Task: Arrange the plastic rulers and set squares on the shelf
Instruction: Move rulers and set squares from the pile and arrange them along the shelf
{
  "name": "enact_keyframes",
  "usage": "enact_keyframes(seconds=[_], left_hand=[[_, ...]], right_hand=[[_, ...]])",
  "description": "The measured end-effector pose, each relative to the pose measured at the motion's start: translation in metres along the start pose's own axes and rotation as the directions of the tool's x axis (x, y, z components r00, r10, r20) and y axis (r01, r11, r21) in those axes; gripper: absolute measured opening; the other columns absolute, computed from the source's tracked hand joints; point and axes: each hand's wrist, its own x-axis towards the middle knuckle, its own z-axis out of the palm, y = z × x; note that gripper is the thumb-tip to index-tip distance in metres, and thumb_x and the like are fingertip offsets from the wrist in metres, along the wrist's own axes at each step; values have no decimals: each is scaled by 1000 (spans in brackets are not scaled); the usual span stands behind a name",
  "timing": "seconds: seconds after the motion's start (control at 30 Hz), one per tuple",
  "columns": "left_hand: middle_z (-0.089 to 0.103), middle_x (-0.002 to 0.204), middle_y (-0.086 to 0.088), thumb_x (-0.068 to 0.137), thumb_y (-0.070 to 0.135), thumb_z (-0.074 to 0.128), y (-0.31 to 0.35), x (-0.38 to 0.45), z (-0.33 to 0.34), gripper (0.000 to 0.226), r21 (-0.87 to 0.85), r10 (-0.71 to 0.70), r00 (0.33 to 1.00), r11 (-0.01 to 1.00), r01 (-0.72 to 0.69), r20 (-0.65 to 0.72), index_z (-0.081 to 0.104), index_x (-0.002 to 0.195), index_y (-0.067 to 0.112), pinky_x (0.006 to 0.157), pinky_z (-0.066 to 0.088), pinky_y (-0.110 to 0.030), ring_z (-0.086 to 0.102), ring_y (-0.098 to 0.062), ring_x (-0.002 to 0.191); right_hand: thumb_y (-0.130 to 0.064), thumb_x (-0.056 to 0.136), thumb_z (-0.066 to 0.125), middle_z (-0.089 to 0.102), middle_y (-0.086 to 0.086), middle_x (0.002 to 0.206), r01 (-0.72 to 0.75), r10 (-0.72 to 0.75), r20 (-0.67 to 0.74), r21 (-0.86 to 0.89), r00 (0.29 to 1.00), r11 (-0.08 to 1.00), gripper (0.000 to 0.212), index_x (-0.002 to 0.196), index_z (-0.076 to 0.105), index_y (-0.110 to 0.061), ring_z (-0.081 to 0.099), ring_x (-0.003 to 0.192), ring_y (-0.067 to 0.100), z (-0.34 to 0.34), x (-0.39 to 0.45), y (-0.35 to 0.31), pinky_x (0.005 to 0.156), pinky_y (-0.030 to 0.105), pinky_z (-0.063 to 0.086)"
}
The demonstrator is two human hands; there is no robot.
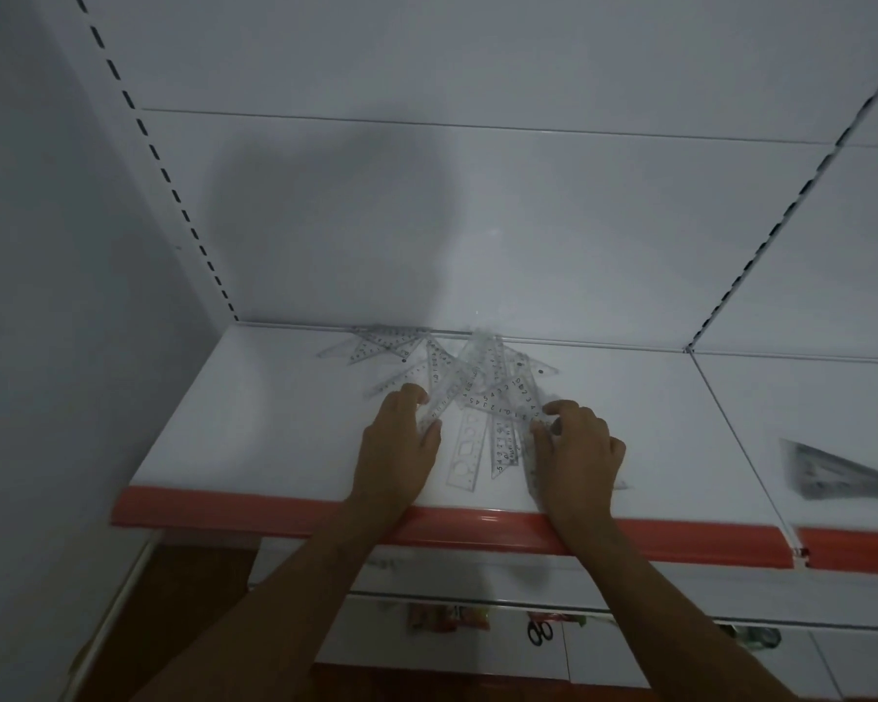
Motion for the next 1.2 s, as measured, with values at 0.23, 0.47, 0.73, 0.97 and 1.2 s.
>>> enact_keyframes(seconds=[0.23, 0.47, 0.73, 0.97, 1.2], left_hand=[[48, 98, 5, 91, 29, 62, 2, -1, -1, 29, -18, 26, 1000, 1000, -26, 5, 51, 114, 16, 69, 38, -20, 49, -9, 79], [59, 106, -3, 94, 36, 56, -1, 1, -2, 35, -79, 44, 999, 996, -43, 12, 51, 120, 13, 78, 44, -23, 56, -14, 91], [64, 104, -9, 97, 36, 48, 13, 9, 3, 33, 162, 151, 989, 975, -150, 10, 55, 116, 10, 86, 37, -42, 57, -30, 97], [64, 100, -10, 100, 35, 38, 88, -3, 30, 27, -176, 308, 928, 945, -274, 209, 45, 114, 14, 76, 49, -40, 62, -32, 90], [64, 106, -2, 102, 40, 30, 199, -80, 72, 30, -304, 486, 776, 870, -388, 403, 46, 117, 19, 79, 49, -36, 63, -24, 93]], right_hand=[[-19, 91, 61, 65, 2, 90, 47, -47, -10, -3, 999, 999, 12, 101, 65, -15, 57, 87, 22, -1, -1, 0, 77, 30, 29], [-14, 91, 49, 62, 1, 74, 134, -129, -75, 56, 989, 989, 16, 81, 61, -13, 51, 67, 16, -10, 2, -11, 63, 29, 34], [-13, 98, 45, 62, -5, 77, -119, 127, -13, 262, 992, 958, 16, 102, 59, -21, 57, 69, 7, -54, 3, -8, 59, 10, 40], [-14, 99, 34, 54, 1, 72, -320, 348, -93, 226, 933, 920, 17, 92, 50, -13, 48, 62, 15, -118, -37, 32, 56, 29, 37], [-46, 95, 41, 59, -10, 95, -403, 427, -144, 167, 893, 900, 31, 117, 38, -25, 59, 74, 5, -222, -112, 101, 57, 22, 48]])
